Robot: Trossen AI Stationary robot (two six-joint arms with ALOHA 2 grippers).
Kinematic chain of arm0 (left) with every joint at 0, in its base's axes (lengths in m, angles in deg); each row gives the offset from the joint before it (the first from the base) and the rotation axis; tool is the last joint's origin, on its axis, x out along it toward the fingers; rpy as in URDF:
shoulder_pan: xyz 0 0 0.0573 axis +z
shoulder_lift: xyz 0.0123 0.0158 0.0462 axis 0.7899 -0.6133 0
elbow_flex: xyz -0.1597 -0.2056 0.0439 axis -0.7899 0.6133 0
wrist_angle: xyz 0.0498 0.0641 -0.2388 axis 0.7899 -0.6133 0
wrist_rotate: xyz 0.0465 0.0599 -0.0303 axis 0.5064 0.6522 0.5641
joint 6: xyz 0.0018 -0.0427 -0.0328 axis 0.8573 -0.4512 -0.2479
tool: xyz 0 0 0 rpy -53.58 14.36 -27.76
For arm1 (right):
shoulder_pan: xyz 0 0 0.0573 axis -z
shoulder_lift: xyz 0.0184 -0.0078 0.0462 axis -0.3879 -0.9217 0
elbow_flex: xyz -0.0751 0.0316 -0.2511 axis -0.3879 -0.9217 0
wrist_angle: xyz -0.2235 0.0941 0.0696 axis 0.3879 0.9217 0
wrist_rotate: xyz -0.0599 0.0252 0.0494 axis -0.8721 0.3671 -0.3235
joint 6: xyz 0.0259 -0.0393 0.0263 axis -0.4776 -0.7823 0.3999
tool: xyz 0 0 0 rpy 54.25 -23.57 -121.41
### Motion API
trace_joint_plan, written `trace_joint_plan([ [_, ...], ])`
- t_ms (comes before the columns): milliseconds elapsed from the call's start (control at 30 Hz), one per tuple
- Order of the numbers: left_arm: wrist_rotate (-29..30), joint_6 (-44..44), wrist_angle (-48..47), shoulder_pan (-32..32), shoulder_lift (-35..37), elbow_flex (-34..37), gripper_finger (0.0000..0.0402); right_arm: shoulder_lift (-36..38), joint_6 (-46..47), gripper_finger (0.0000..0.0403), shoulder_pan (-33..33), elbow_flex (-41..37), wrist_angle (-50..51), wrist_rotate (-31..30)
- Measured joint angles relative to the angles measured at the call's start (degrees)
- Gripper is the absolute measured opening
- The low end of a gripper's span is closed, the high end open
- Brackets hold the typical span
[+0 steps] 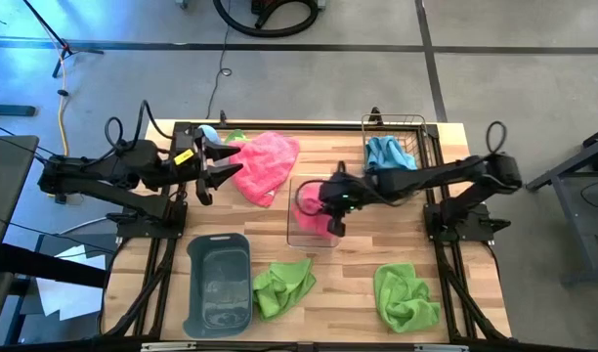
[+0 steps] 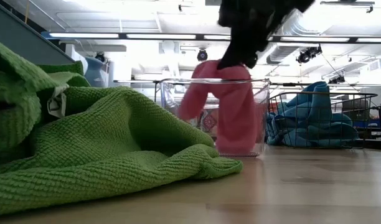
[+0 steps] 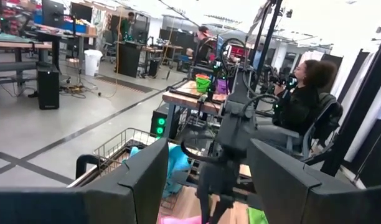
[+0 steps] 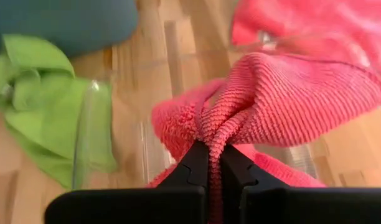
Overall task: Sort microfiber towel by color & place in baskets
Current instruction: Put the bottom pink microfiber cloth into the transparent bin
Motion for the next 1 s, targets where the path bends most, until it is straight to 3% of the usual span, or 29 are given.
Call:
trace_joint_plan([
  [267, 0.0, 0.0, -0.7, 0.0, 0.0, 0.0, 0.0205, -14.1, -5.0, 0.0000, 0.3, 14.1, 16.7, 2.2],
  [467, 0.0, 0.0, -0.9, 0.0, 0.0, 0.0, 0.0205, -21.7, -5.4, 0.0000, 0.6, 20.2, 21.0, 2.4],
  [1000, 0.0, 0.0, -3.7, 0.0, 0.0, 0.0, 0.0205, -28.3, -4.9, 0.0001, 1.7, 21.8, 22.7, 5.5],
])
